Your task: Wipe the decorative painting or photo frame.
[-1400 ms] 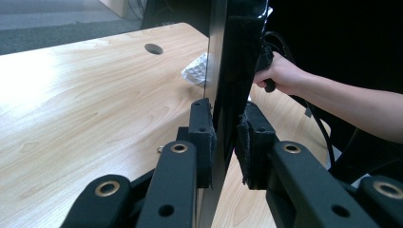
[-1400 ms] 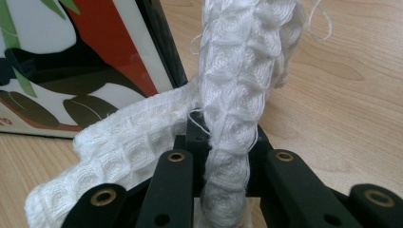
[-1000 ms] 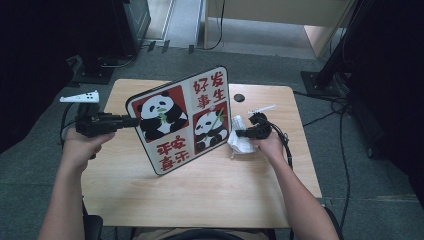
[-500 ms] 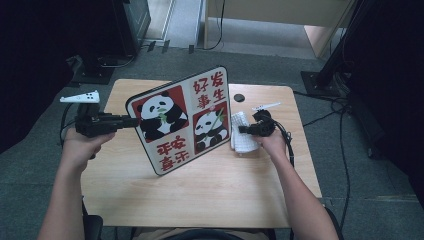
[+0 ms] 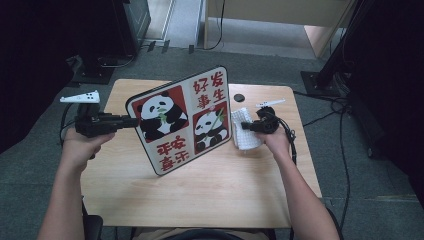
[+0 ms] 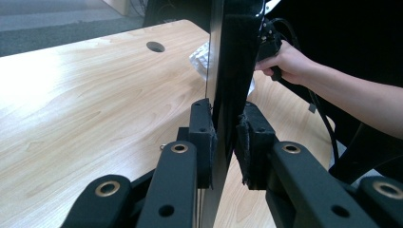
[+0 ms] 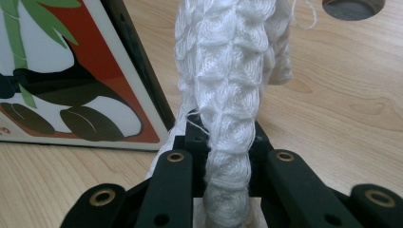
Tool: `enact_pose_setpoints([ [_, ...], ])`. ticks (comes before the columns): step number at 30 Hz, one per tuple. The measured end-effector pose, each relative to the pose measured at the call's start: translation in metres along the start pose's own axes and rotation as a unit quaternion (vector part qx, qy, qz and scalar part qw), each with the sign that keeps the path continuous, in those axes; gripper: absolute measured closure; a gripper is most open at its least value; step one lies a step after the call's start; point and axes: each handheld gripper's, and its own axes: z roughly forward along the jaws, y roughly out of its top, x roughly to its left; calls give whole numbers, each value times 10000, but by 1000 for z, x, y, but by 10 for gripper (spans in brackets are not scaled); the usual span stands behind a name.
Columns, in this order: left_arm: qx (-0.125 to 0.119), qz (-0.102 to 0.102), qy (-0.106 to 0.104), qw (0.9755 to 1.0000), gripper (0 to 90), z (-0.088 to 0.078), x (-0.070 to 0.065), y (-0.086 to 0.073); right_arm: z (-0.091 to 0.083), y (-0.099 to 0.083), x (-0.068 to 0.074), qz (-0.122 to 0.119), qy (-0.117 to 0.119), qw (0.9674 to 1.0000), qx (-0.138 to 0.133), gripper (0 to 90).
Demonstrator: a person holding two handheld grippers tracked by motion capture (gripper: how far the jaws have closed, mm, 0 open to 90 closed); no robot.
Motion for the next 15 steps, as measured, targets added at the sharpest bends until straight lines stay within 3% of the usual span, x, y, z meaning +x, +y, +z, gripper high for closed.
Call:
enact_pose_setpoints([
  [9, 10, 10, 2, 10000, 782, 0, 0, 0, -15, 3, 1, -107, -147, 9998, -45, 784],
  [15, 13, 8, 3, 10000, 782, 0, 0, 0, -26, 4, -5, -26, -223, 9996, -160, 784],
])
